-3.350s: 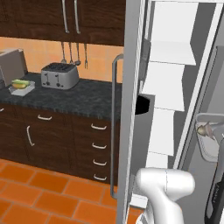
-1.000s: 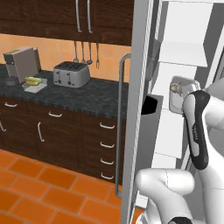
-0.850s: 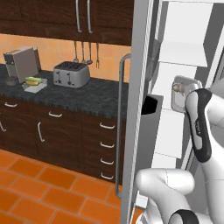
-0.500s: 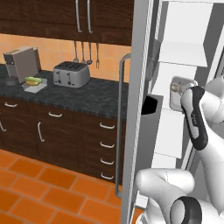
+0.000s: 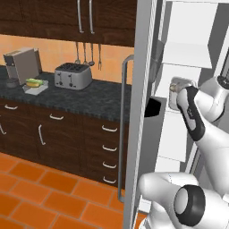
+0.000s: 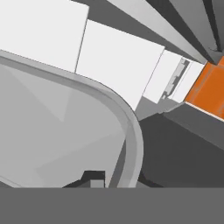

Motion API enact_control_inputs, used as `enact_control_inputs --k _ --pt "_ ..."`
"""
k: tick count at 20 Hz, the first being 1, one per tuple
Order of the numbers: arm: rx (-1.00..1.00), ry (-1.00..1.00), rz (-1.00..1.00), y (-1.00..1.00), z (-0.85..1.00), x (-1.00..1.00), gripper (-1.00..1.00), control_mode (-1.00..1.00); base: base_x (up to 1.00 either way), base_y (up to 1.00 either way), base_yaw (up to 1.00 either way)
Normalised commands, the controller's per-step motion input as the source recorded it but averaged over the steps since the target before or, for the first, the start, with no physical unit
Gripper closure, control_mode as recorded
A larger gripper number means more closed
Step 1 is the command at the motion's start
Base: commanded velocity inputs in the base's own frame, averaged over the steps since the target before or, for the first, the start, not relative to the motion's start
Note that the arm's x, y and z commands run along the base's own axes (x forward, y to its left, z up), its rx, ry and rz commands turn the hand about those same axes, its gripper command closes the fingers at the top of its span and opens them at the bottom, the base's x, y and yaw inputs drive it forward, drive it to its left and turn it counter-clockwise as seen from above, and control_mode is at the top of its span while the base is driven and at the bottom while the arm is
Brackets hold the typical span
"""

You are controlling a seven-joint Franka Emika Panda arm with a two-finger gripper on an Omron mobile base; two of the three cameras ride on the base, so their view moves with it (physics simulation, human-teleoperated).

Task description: Take the meat container that has the fish and place it on the second highest rack of the freezer. Then take the vegetable container that has the cucumber and corn and place it on the highest rack of the freezer.

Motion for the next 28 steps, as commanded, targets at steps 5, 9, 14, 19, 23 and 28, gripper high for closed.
enact_control_inputs --k 5,9,14,19,23,28 --pt "0.0 0.0 0.0 -0.51 -0.08 0.24 1.0 -1.0 0.0 0.0 0.0" --pt "-0.01 0.0 -0.01 -0.08 -0.12 0.35 1.0 -1.0 0.0 0.0 0.0" --pt "0.0 0.0 0.0 -0.06 -0.16 0.25 1.0 -1.0 0.0 0.0 0.0" --pt "0.0 0.0 0.0 -0.21 -0.2 0.1 1.0 -1.0 0.0 0.0 0.0" --pt "0.0 0.0 0.0 -0.09 -0.27 0.23 1.0 -1.0 0.0 0.0 0.0" --pt "0.0 0.0 0.0 -0.26 -0.17 0.12 1.0 -1.0 0.0 0.0 0.0"
